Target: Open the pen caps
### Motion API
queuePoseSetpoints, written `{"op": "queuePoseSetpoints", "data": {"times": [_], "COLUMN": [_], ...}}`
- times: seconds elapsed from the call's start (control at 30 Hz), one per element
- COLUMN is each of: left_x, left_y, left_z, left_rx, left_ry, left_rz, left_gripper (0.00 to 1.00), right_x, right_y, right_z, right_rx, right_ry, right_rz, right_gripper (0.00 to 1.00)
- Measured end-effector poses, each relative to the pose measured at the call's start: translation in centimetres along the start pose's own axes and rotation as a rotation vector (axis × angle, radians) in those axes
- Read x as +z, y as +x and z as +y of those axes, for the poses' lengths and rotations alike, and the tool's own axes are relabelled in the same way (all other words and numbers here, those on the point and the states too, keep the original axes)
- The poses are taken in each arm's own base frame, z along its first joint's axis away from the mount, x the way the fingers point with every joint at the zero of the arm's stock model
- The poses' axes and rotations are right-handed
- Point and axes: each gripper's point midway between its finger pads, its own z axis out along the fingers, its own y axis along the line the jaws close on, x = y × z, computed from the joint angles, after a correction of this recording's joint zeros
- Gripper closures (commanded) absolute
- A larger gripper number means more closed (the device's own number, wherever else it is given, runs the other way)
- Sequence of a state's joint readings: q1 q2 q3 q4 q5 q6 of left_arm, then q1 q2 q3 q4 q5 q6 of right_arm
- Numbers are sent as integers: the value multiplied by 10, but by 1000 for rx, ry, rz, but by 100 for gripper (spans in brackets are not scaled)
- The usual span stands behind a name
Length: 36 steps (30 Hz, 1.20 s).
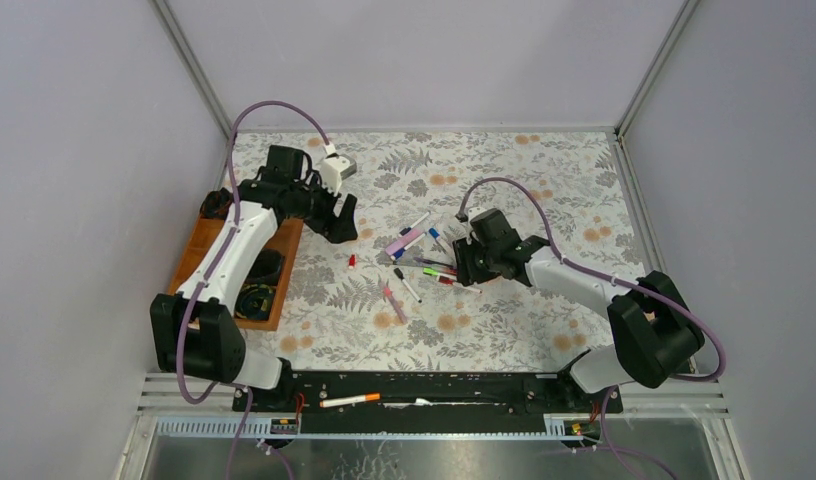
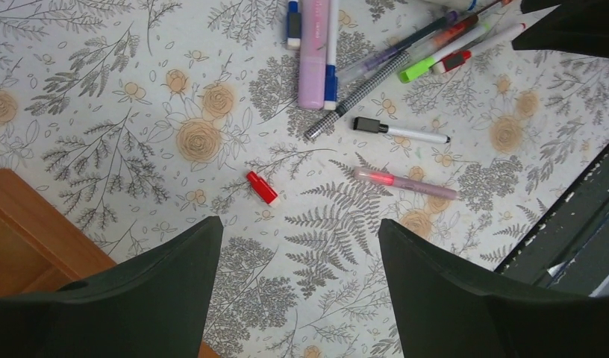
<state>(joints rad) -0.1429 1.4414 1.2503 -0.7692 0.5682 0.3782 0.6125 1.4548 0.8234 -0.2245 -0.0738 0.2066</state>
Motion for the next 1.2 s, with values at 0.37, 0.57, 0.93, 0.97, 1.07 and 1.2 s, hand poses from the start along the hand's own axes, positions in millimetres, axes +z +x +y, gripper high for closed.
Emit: {"op": "queuePoseSetpoints", "data": {"times": [0.37,0.57,0.93,0.97,1.07,1.2], "left_x": [-7,-10,-18,-18,-20,-22], "left_y": [5,7,-2,-3,-6,-9], "left_z": [-20,-27,-30,-30,-30,-30], "left_rx": [-14,-6,18,21,26,30], "left_ry": [77,108,114,112,111,110], "left_rz": [9,12,-2,-5,-10,-14], "left_gripper": [13,11,10,10,10,10], "right_x": [8,18,23,24,24,26], "right_y": [18,29,37,40,45,50], "right_z": [-5,-9,5,10,24,40], "right_rx": [2,5,-11,-18,-40,-83], "right_ry": [15,25,1,-6,-26,-33], "right_rz": [44,85,98,101,105,103], "right_gripper": [47,47,56,56,58,61]}}
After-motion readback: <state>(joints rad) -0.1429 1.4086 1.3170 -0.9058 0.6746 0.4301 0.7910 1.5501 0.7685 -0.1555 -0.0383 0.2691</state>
